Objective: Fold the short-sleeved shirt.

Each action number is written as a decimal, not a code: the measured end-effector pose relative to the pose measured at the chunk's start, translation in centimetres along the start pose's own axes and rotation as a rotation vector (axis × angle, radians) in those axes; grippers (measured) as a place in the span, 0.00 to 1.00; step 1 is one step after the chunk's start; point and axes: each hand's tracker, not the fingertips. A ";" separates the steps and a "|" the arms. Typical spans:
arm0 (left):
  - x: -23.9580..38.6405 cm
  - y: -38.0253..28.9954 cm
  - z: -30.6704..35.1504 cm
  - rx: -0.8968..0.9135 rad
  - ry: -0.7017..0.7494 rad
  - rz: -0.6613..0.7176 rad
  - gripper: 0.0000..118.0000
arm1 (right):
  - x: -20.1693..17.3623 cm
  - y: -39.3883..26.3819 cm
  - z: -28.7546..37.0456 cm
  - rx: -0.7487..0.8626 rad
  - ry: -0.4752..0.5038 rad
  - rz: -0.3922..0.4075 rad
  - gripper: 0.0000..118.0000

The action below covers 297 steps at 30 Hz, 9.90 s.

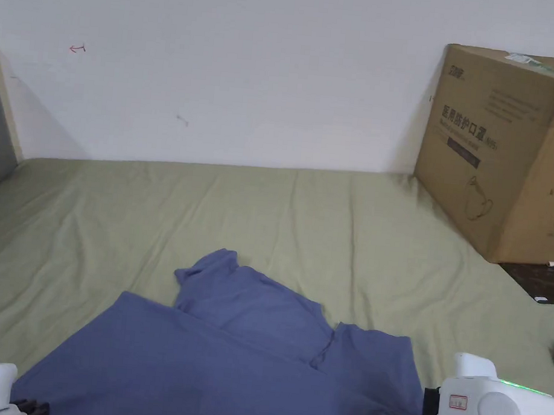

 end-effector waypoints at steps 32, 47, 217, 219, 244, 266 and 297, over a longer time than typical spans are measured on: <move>2.8 6.6 -9.5 -0.058 -0.032 -0.051 0.00 | -0.2 5.3 -3.2 -0.063 0.059 0.108 0.02; 0.0 17.3 -24.5 -0.119 0.029 0.016 0.92 | -2.0 7.2 -5.6 -0.080 0.073 0.091 0.02; -6.3 -3.2 -2.7 -0.158 0.199 0.052 0.02 | -5.1 -8.8 0.4 -0.218 0.038 0.269 0.00; -6.5 -3.2 -2.4 -0.159 0.198 0.063 0.02 | -5.0 -8.8 1.1 -0.200 0.071 0.231 0.00; -8.2 10.8 -14.5 -0.179 0.322 0.103 0.73 | -10.6 11.2 -9.4 -0.161 0.010 0.254 0.19; -8.1 3.7 -10.1 -0.111 0.234 0.101 0.76 | -5.7 2.8 -1.2 -0.122 0.112 0.153 0.00; -7.5 5.5 -9.3 -0.172 0.195 0.022 0.03 | -6.8 4.5 -4.4 -0.098 0.063 0.092 0.04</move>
